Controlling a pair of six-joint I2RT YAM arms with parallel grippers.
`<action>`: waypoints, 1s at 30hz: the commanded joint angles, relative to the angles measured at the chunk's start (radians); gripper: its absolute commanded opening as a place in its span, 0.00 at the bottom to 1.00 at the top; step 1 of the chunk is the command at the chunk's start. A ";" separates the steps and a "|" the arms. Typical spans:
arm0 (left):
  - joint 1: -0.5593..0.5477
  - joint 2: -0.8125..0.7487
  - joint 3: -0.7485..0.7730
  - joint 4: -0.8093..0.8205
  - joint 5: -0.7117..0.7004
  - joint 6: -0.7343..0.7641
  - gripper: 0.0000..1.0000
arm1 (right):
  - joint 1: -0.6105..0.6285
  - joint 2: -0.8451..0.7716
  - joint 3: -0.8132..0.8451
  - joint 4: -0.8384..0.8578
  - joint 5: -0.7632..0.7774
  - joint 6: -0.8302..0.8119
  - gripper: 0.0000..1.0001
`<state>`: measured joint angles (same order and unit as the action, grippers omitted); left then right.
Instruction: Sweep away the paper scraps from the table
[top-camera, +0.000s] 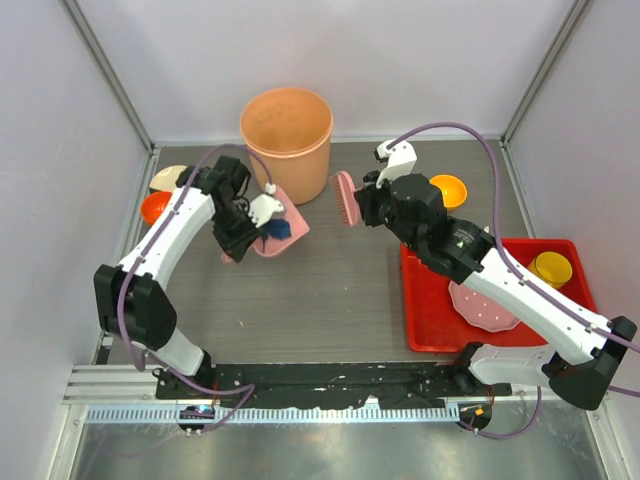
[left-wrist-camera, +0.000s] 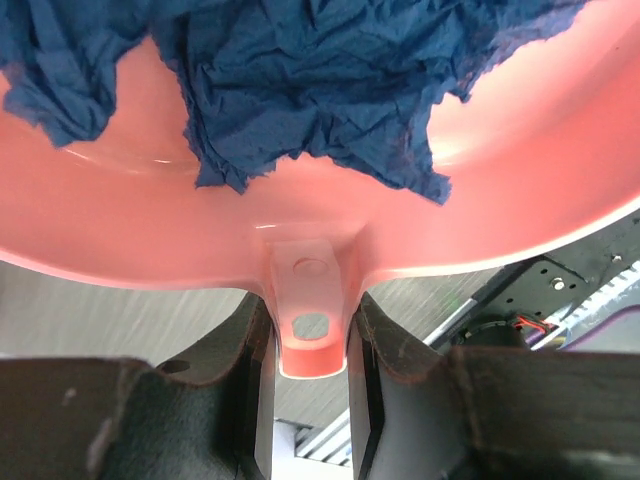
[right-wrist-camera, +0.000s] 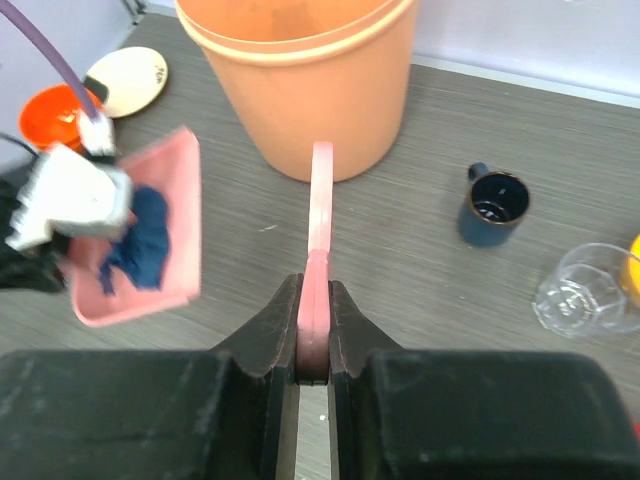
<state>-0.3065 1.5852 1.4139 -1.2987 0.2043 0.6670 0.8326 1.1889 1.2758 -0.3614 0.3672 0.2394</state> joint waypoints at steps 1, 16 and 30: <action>0.006 -0.025 0.227 -0.062 -0.095 -0.090 0.00 | -0.001 -0.028 0.016 -0.011 0.070 -0.074 0.01; 0.003 0.518 1.146 0.044 -0.819 -0.083 0.00 | -0.001 -0.048 -0.038 -0.016 0.105 -0.120 0.01; -0.129 0.346 0.541 1.353 -1.214 0.850 0.00 | -0.001 -0.060 -0.073 0.001 0.113 -0.147 0.01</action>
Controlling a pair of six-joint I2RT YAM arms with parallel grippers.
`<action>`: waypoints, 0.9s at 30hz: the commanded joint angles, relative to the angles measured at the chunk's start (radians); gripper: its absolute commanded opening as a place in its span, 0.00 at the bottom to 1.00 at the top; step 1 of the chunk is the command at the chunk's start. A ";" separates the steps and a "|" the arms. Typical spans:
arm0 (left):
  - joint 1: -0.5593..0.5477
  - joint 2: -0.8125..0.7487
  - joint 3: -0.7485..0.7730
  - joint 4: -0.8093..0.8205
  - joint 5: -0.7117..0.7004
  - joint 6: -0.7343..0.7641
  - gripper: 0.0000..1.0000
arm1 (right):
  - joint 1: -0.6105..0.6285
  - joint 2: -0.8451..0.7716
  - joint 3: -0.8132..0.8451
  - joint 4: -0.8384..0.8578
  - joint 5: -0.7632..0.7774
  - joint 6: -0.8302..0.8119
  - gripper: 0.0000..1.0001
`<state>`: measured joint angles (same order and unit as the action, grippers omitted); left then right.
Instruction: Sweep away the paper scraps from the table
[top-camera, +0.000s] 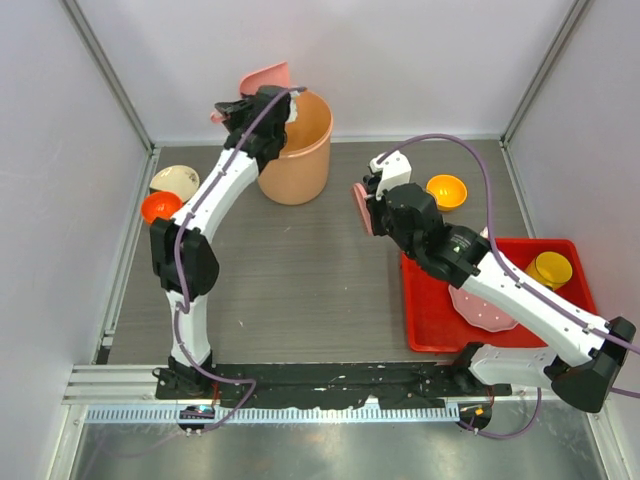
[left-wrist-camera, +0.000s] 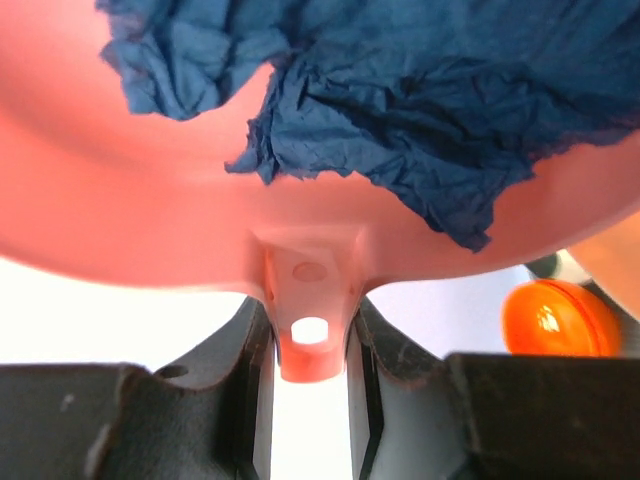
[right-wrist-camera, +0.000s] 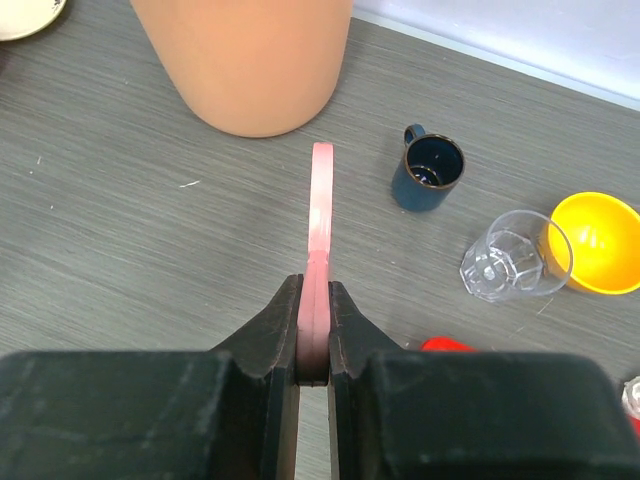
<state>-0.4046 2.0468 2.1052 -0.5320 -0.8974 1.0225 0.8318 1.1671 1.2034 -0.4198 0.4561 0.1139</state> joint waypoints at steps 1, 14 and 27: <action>-0.031 -0.112 -0.233 0.798 -0.118 0.592 0.00 | 0.000 -0.037 -0.001 0.062 0.024 -0.025 0.01; -0.028 -0.051 -0.278 1.333 0.020 1.182 0.00 | 0.000 -0.066 -0.019 0.064 0.006 -0.013 0.01; -0.053 -0.420 -0.183 -0.072 -0.004 0.062 0.00 | 0.000 -0.073 -0.082 0.121 -0.030 -0.069 0.01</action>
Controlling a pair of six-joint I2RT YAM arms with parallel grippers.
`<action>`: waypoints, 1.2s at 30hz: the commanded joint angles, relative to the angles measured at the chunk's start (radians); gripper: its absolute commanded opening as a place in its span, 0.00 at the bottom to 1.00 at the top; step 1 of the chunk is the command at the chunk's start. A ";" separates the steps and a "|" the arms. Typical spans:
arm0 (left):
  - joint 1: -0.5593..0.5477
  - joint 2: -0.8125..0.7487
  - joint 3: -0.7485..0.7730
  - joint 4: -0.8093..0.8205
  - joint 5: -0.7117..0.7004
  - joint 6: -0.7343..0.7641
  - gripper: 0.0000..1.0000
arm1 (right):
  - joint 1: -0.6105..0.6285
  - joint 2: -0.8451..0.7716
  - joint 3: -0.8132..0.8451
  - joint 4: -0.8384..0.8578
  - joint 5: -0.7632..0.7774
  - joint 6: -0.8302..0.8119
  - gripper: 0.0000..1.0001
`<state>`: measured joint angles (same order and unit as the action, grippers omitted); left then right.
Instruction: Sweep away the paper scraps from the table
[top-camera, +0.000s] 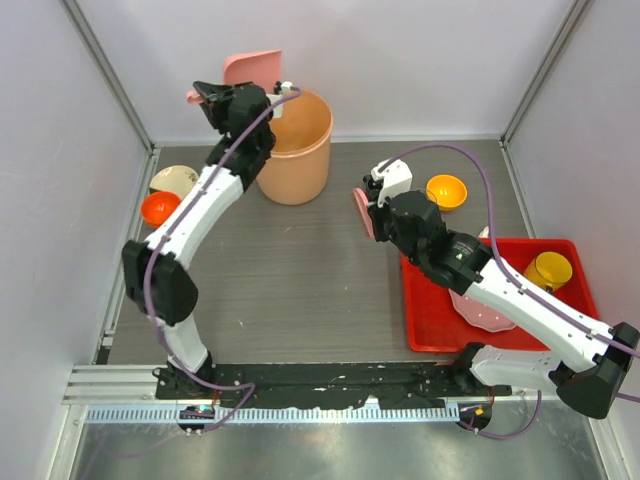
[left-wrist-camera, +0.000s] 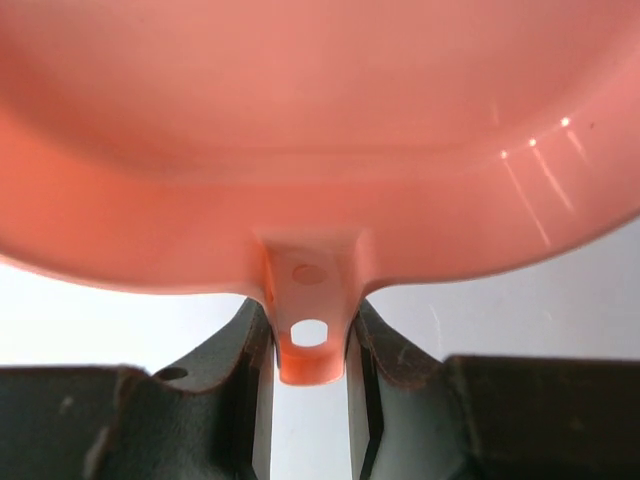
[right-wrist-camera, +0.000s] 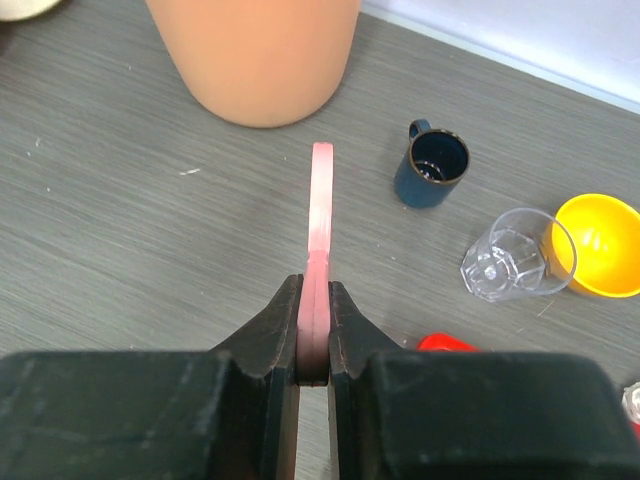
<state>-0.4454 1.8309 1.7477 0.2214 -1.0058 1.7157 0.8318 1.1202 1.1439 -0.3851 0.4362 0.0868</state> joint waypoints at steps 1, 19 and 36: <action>-0.009 -0.209 0.234 -1.202 0.201 -0.901 0.00 | -0.002 -0.026 -0.026 0.100 -0.016 -0.051 0.01; 0.221 -0.671 -0.583 -1.499 0.964 -1.258 0.00 | 0.004 0.012 0.001 0.111 -0.083 -0.067 0.01; 0.387 -0.446 -0.852 -1.237 1.018 -1.251 0.00 | 0.009 0.018 -0.059 0.117 -0.120 -0.117 0.01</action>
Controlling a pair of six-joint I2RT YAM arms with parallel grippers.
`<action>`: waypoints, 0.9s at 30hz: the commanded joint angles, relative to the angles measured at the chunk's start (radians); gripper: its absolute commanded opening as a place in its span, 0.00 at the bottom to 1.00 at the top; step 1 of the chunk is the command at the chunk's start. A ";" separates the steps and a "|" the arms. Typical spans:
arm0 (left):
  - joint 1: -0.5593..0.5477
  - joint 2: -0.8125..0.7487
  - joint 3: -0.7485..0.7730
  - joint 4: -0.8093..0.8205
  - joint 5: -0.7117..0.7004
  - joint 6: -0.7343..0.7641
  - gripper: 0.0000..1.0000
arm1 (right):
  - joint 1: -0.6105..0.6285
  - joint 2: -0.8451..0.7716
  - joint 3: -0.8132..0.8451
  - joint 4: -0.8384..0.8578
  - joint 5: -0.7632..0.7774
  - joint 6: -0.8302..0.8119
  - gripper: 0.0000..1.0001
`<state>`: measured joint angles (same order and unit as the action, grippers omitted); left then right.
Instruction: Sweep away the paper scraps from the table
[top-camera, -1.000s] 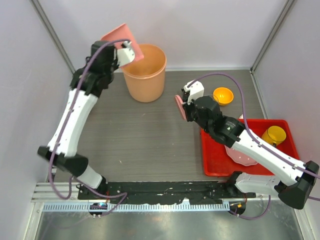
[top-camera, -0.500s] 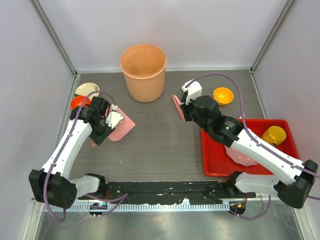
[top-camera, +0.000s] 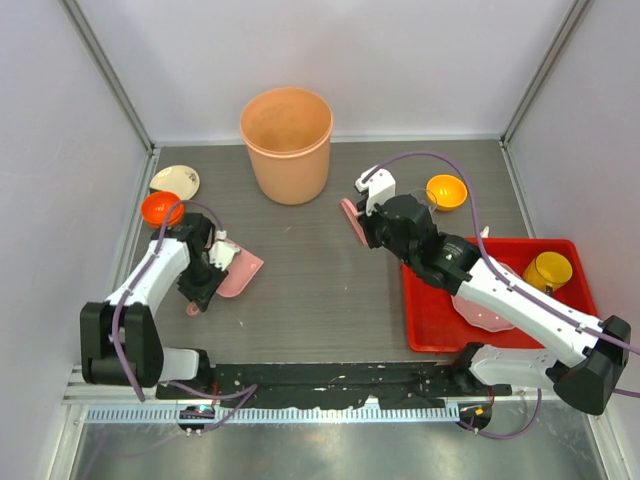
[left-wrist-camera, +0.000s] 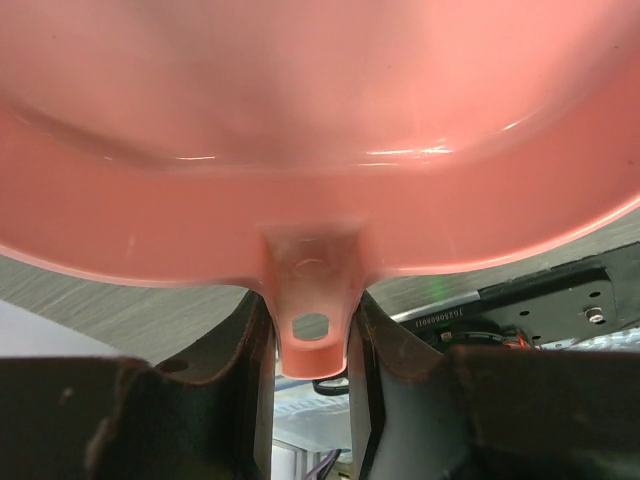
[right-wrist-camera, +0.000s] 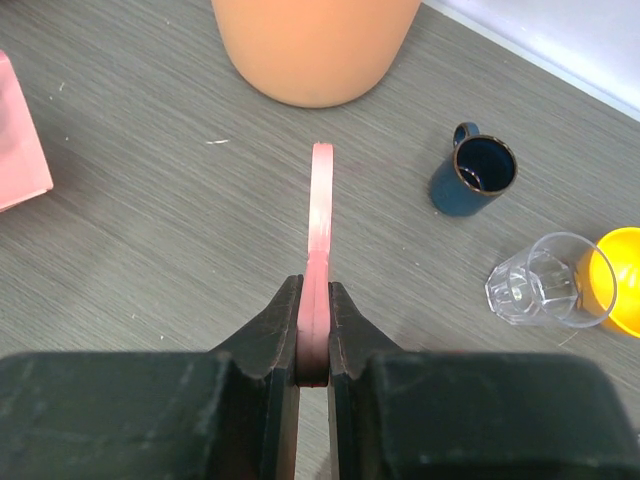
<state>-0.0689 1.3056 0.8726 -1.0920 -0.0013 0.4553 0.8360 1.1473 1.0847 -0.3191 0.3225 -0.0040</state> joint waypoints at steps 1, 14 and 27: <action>0.009 0.102 0.031 0.078 -0.030 0.008 0.01 | 0.008 -0.009 0.000 0.051 -0.004 -0.028 0.01; 0.014 0.282 0.175 0.041 -0.016 0.008 0.90 | 0.069 0.025 -0.101 0.089 -0.050 -0.190 0.01; 0.014 -0.012 0.207 0.055 0.133 -0.043 1.00 | 0.477 0.301 -0.322 0.514 0.397 -0.538 0.04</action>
<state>-0.0620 1.3537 1.0721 -1.0714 0.1043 0.4465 1.2690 1.4052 0.7670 0.0208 0.5800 -0.4515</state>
